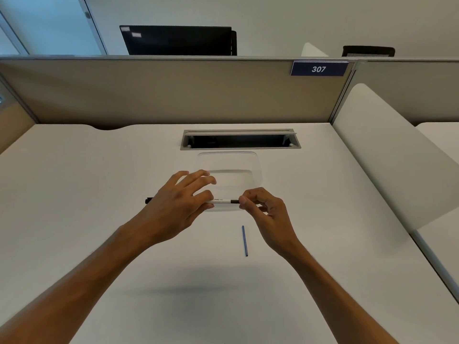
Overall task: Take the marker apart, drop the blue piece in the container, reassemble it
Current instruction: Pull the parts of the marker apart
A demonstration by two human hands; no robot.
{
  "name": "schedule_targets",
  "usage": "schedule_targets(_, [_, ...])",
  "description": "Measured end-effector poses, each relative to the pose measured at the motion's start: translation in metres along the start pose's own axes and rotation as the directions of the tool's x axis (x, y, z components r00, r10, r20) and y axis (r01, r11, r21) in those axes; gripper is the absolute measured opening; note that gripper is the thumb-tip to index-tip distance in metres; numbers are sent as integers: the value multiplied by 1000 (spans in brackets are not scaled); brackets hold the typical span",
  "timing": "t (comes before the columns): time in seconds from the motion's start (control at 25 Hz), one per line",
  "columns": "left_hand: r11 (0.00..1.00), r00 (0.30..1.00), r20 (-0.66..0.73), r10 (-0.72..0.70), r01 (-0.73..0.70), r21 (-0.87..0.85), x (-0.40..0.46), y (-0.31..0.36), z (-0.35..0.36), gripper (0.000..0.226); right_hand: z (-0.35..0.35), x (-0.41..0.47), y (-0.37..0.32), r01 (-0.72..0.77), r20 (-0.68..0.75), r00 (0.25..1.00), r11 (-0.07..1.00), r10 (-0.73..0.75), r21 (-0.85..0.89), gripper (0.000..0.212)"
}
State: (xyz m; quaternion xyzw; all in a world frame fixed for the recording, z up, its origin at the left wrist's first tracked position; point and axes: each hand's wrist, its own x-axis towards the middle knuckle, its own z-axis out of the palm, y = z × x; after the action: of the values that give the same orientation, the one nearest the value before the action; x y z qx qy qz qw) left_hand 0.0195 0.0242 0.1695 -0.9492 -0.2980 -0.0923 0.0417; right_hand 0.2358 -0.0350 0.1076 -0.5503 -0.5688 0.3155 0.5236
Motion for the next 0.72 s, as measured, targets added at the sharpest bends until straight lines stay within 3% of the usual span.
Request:
schedule_targets(0.12, [1000, 1000, -6, 4, -5, -15, -2, 0, 1, 28, -3, -1, 4, -36, 26, 999, 999, 35, 17, 11])
schedule_targets(0.4, [1000, 999, 35, -2, 3, -16, -3, 3, 6, 32, 0, -3, -1, -19, 43, 999, 1000, 19, 5, 29])
schedule_targets(0.72, [1000, 999, 30, -26, 27, -15, -8, -5, 10, 33, -7, -6, 2, -69, 68, 996, 996, 65, 56, 2])
